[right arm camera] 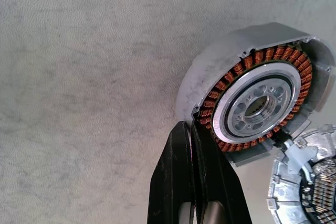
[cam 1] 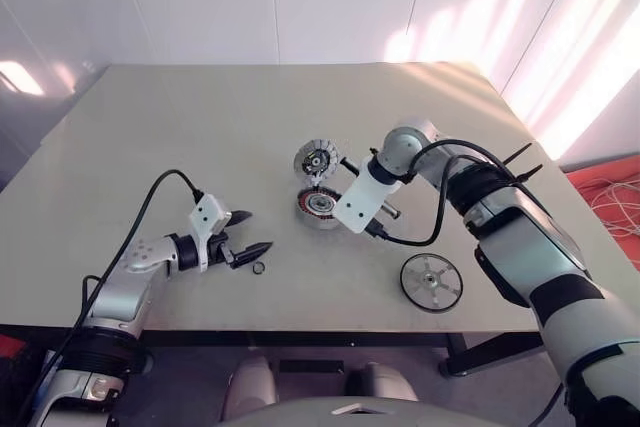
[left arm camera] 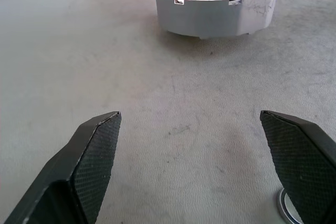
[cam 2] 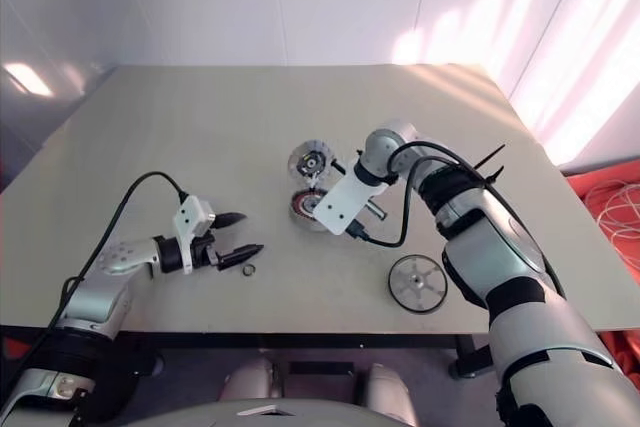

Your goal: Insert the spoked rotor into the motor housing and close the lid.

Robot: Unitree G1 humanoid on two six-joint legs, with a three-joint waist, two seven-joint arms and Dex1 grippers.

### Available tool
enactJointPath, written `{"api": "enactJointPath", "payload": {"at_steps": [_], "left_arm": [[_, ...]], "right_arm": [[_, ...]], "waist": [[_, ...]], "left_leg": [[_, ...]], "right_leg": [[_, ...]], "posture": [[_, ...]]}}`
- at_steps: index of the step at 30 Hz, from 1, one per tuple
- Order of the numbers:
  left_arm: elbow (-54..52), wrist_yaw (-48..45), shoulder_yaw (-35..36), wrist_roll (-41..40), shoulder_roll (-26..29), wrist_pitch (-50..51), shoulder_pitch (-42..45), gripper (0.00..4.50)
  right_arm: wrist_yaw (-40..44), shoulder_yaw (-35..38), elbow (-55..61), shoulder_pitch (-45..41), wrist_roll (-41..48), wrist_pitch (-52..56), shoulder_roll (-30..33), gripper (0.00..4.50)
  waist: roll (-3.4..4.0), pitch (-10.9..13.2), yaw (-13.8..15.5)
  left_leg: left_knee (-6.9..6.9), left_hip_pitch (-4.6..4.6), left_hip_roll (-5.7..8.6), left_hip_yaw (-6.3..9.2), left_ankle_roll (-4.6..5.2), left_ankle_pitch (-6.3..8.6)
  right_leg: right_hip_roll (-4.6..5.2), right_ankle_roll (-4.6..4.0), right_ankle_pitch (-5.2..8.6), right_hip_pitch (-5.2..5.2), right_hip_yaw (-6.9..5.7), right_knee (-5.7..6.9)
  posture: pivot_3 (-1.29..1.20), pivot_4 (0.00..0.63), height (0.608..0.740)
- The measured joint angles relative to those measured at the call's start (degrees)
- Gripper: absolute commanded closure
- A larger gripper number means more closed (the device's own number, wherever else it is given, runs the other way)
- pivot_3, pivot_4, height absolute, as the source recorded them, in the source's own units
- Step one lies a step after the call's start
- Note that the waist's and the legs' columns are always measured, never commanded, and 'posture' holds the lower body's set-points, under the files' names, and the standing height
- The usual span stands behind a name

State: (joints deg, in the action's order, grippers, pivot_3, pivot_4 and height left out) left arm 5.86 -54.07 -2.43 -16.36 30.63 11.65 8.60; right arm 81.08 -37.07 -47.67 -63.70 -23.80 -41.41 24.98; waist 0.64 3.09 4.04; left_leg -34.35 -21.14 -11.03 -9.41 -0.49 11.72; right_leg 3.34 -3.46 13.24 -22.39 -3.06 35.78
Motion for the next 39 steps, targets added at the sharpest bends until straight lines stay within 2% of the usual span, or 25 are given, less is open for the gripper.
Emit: {"api": "enactJointPath", "payload": {"at_steps": [9, 21, 24, 31, 39], "left_arm": [[1.8, -0.1, -0.1, 0.5, -0.4, -1.7, -0.2, 0.0], [6.9, -1.8, -0.3, 1.5, -1.3, -6.7, -0.1, 0.0], [7.3, -2.3, -0.3, 1.5, -1.0, -6.6, 0.3, 0.0], [4.2, -1.9, 0.1, 1.0, -0.1, -2.2, 0.9, 0.0], [-0.6, -0.4, 0.1, 0.6, -0.1, 3.2, 2.3, 0.0]], "right_arm": [[1.6, 0.0, 5.4, 3.2, 1.4, -0.1, 4.7, 4.48], [3.0, 0.1, 12.6, 7.2, 3.2, 0.8, 7.6, 4.48], [4.2, 0.1, 14.0, 7.9, 4.1, 1.5, 8.0, 3.86], [2.8, 0.1, 14.4, 8.3, 4.2, 2.0, 7.8, 1.52], [2.0, 2.8, 17.2, 8.2, 7.9, 6.9, 6.8, 1.52]], "waist": [[-0.02, 0.0, 0.0], [-0.02, 0.0, 0.2], [-0.03, 0.0, 0.2], [-0.03, 0.0, 0.1], [-0.03, 0.0, 0.1]], "left_leg": [[0.0, 0.0, 0.0, -0.01, 0.0, 0.0], [-0.04, 0.04, 0.0, 0.0, 0.01, 0.0], [-0.05, 0.05, 0.0, 0.0, 0.01, 0.0], [-0.05, 0.05, 0.0, 0.0, 0.02, 0.0], [-0.08, 0.04, -0.01, 0.0, 0.02, 0.0]], "right_leg": [[0.0, 0.0, 0.0, 0.0, 0.0, 0.0], [0.0, 0.0, 0.0, 0.04, 0.0, 0.01], [0.0, 0.0, 0.0, 0.06, 0.0, 0.02], [0.0, 0.0, 0.0, 0.05, 0.0, 0.02], [-0.01, 0.0, 0.0, 0.05, 0.0, 0.04]], "posture": [[0.0, 0.0, 0.74], [0.0, 0.0, 0.74], [0.0, 0.0, 0.74], [0.0, 0.0, 0.74], [0.0, 0.0, 0.74]]}}
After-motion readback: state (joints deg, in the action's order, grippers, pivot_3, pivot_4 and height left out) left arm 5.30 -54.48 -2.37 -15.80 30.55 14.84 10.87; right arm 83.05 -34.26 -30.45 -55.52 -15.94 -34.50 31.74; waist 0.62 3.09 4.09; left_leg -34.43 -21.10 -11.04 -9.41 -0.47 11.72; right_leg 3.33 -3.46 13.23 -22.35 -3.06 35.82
